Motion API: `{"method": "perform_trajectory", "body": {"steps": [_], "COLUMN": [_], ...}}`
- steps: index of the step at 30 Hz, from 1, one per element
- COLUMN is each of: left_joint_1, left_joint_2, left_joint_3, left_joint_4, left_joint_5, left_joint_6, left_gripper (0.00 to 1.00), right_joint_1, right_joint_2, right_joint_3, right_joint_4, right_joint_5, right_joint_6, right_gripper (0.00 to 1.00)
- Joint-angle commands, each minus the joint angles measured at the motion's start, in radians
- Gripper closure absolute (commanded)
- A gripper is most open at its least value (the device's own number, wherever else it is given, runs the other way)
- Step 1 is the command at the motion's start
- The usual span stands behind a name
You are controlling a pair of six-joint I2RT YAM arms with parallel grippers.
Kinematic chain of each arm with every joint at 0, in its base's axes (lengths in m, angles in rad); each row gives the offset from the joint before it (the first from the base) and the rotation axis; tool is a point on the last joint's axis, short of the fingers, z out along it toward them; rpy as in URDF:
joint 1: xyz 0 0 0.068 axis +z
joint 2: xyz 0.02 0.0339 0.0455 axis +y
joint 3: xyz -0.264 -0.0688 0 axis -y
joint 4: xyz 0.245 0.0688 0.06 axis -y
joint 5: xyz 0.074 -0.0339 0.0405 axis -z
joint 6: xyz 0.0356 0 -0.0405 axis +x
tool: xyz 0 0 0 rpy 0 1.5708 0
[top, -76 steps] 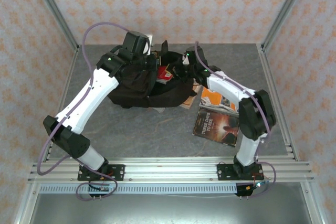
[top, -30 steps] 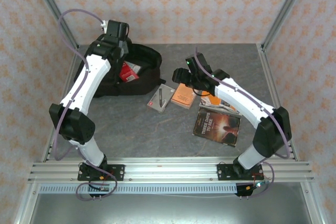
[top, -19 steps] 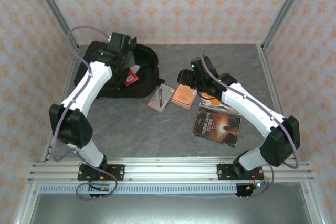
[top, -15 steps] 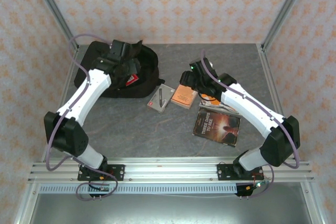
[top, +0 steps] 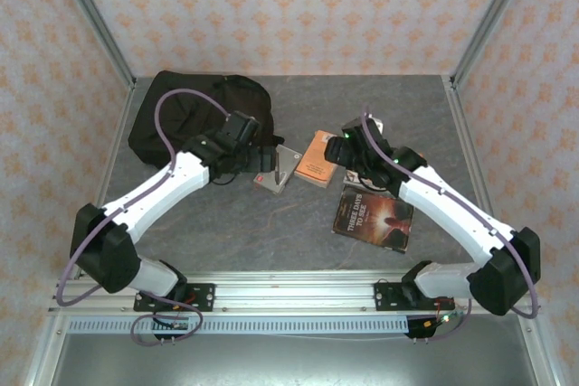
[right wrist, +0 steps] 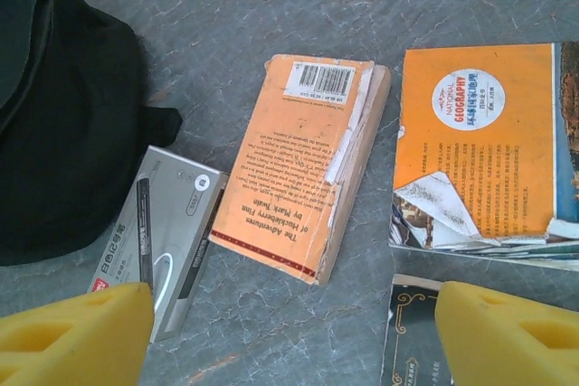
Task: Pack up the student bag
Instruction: Close the student bag at the top-left of the table, then pick up the pencil case at the center of the table.
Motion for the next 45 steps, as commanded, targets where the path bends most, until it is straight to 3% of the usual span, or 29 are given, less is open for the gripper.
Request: {"method": "perform_trajectory", "body": {"steps": [1,17,36,41,45], "left_joint_1": [-0.044,-0.097,-0.101,-0.093,-0.082], "left_joint_2": [0.058,0.332,0.463,0.465,0.454], "left_joint_3": [-0.010,0.046,0.087,0.096,0.107], "left_joint_4": [0.067,0.118,0.122,0.111,0.085], "left_joint_5": [-0.060,-0.091,-0.028,-0.032,-0.046], "left_joint_6": [0.013,0.047,0.052,0.043,0.025], "left_gripper": [0.00,0.00,0.00,0.17,0.25], "right_joint_1": [0.006,0.006,0.005,0.005,0.005], "right_joint_2": [-0.029,-0.060,-0.124,-0.163,-0.185], "right_joint_3": [-0.039,-0.098,-0.150,-0.163,-0.172], "right_joint_4": [0.013,-0.012,-0.019,-0.032,-0.049], "right_joint_5": [0.040,0.058,0.062,0.076,0.097], "right_joint_6": [-0.018,-0.032,-0.030,-0.034,-0.039], "right_gripper": [0.16,0.14,0.15,0.15,0.15]}}
